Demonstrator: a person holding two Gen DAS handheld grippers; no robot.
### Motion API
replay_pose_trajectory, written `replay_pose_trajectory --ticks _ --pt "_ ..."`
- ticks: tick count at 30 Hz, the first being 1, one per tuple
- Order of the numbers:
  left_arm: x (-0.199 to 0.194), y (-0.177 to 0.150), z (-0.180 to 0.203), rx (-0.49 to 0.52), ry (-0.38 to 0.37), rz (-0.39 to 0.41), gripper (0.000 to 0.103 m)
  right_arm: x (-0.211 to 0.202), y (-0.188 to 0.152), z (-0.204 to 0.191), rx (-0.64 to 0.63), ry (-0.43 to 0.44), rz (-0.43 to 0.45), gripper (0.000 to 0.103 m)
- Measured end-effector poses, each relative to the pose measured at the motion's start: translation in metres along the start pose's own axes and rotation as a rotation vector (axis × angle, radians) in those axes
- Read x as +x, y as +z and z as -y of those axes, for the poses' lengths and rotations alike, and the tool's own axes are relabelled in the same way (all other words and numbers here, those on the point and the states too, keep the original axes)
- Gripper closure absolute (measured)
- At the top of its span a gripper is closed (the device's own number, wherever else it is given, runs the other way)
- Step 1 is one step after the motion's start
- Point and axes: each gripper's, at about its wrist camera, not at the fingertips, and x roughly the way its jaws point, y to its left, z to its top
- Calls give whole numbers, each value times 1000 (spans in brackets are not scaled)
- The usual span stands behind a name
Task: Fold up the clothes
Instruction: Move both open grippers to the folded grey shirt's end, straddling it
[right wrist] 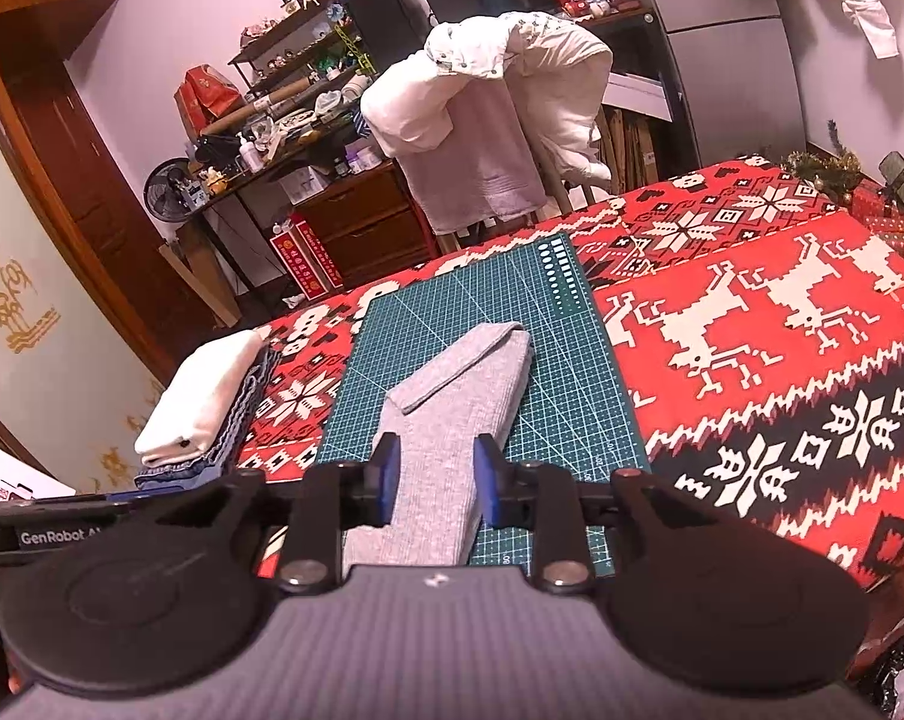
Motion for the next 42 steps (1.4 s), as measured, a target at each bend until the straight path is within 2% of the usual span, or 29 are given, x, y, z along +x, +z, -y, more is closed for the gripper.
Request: replay_pose_trajectory --ticks 5,7,9,11,13,14,20,24,28,32,36,40,42 --pt "4 -4 -6 -10 5 -11 37 5 -2 -7 -25 -6 -1 58" --pt "6 -7 -7 0 25 -5 34 7 -3 -9 -42 -17 2 47" --pt "10 -11 -6 29 59 4 27 8 -4 -11 -60 -37 9 25" --pt "15 -14 -4 68 100 9 25 11 -5 -13 -80 -62 17 13" --pt "21 -18 -2 97 141 4 25 16 -6 -14 -99 -88 12 8" --pt "24 -19 -2 104 156 6 25 19 -6 -14 -108 -96 6 2" --pt "36 -25 -3 107 215 1 23 39 -7 -18 -179 -145 -34 1" --pt "45 -24 1 166 287 -28 15 51 -6 -24 -229 -197 -77 1" --pt "47 -20 -2 170 247 -26 15 59 -2 -37 -319 -297 -94 0" --pt "50 -11 -1 183 236 -52 15 58 9 -46 -334 -312 -110 0" --pt "47 -3 2 198 235 -26 15 54 25 -53 -370 -348 -98 0" --pt "45 5 0 161 171 -34 15 59 39 -55 -413 -353 -157 0" --pt "45 10 -3 144 147 -41 10 63 43 -56 -425 -353 -183 0"
